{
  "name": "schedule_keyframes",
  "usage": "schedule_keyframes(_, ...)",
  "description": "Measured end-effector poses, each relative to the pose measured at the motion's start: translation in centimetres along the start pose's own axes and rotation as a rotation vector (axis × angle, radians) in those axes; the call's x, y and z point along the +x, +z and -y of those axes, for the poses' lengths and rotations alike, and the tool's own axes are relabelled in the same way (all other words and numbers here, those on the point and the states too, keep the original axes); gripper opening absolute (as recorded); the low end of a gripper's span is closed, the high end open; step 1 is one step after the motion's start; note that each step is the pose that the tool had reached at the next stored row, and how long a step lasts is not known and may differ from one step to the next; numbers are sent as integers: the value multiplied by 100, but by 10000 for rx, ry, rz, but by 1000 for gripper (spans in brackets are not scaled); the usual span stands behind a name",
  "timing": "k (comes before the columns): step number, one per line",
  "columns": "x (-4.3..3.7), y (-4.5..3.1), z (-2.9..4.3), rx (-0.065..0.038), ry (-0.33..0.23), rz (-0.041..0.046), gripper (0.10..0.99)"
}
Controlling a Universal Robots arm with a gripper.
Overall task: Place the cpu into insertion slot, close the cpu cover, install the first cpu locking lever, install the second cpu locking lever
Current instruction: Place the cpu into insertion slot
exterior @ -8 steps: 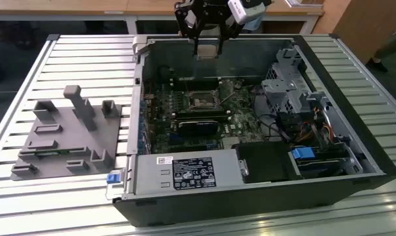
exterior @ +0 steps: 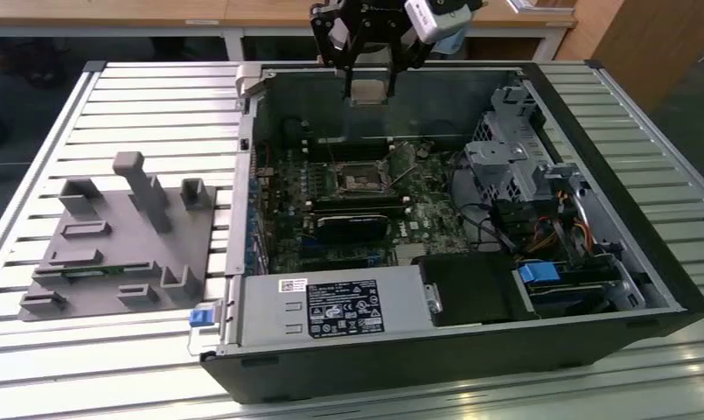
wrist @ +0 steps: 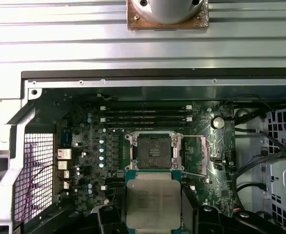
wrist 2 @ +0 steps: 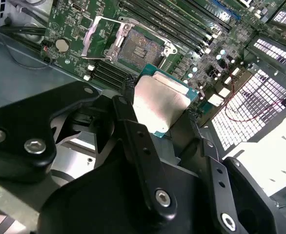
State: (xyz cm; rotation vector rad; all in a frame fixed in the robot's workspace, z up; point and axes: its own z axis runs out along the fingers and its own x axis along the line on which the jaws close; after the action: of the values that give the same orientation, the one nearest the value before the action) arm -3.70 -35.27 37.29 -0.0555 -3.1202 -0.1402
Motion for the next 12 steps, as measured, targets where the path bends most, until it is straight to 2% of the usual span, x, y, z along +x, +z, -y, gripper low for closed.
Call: schedule_keyframes(12, 0, 6, 1, -11, 597, 53, 537)
